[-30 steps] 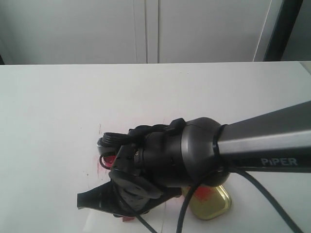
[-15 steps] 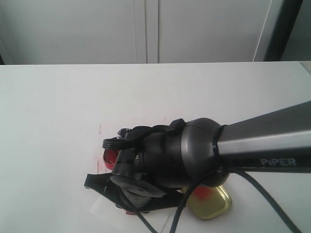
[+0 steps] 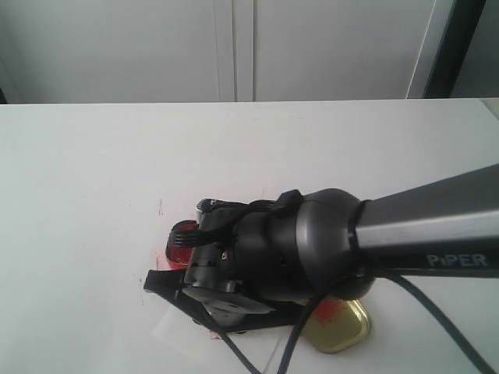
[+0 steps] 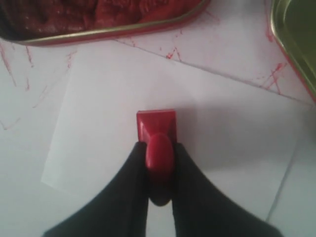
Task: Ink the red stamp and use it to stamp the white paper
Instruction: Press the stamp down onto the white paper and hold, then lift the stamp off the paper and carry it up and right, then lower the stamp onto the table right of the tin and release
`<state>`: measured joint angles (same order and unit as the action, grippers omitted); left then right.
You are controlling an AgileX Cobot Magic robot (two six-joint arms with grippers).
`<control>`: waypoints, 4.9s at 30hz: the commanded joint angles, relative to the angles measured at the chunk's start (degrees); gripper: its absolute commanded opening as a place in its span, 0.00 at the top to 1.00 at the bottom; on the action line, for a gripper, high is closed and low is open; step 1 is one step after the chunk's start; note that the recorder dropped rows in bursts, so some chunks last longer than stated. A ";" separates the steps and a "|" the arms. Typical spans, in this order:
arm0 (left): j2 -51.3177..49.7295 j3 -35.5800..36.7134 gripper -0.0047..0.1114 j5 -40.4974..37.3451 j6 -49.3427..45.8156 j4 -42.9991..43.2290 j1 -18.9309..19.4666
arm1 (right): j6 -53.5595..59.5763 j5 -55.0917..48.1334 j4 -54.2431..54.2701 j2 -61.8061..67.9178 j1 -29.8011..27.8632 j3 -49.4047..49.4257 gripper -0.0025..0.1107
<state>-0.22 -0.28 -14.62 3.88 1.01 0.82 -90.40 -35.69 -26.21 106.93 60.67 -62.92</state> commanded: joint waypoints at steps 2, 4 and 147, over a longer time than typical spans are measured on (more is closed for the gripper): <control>0.22 0.28 0.96 -0.04 0.14 -0.08 0.08 | -1.30 -0.10 -2.97 -3.35 -0.15 0.19 0.98; 0.22 0.28 0.96 -0.04 0.14 -0.08 0.08 | -1.30 -0.21 -3.06 -4.09 -0.15 0.19 0.98; 0.22 0.28 0.96 -0.04 0.14 -0.08 0.08 | 124.32 3.62 106.11 9.71 -48.08 0.29 0.70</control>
<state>-0.22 -0.28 -14.62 3.88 1.01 0.82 34.49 -32.66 80.33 116.66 12.99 -62.77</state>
